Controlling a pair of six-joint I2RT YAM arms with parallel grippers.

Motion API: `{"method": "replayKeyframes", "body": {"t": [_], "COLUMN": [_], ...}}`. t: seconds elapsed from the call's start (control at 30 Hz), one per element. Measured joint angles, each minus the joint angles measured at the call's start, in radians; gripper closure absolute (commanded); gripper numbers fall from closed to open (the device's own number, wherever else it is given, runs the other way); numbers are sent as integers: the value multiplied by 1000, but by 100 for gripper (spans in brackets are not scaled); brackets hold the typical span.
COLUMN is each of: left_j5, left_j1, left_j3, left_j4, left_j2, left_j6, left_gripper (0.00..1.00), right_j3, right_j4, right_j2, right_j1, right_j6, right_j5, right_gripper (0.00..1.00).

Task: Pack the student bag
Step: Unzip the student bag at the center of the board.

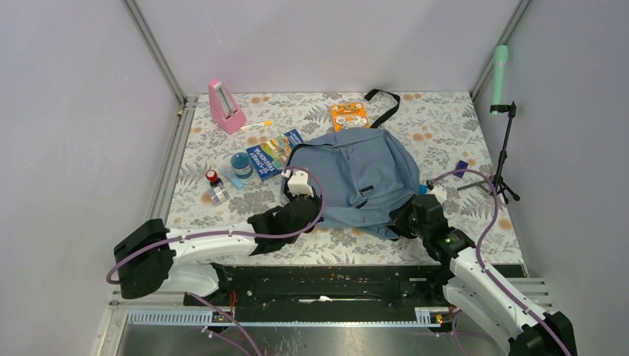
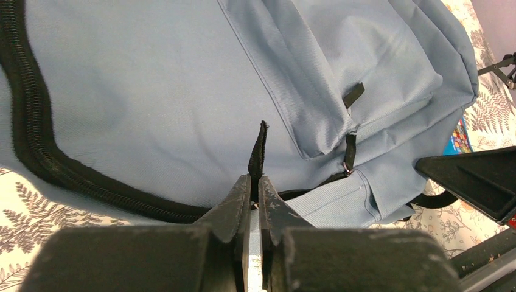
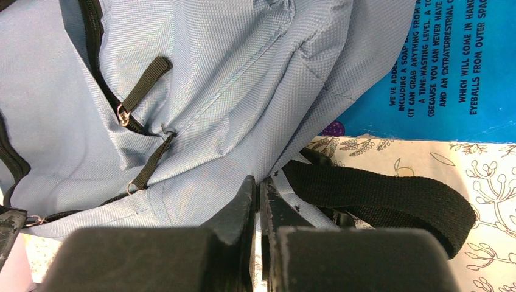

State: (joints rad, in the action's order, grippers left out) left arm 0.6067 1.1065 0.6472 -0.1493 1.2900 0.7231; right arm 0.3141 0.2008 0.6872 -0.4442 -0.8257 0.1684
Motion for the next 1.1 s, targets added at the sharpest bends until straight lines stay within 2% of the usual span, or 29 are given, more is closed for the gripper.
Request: {"method": "replayKeyframes", "body": {"t": [1.03,1.07,1.1], "left_j5": [-94,-99,-108], "left_j1": [-232,-237,-241], "left_j3": [-134,-134,-134], "left_j4": [50,51,55], "left_j2": [-238,-241,-246], "left_j6": [-80,-84,-89], "left_gripper": [100,100,100], "right_j3": [0,0,0], "right_j4": [28,29,29], "right_j2": [-24,-24,-24], "right_j1": [-2,-2,-2], "right_j6": [5,7,9], "right_j5": [0,0,0], "right_gripper": [100,99,92]}}
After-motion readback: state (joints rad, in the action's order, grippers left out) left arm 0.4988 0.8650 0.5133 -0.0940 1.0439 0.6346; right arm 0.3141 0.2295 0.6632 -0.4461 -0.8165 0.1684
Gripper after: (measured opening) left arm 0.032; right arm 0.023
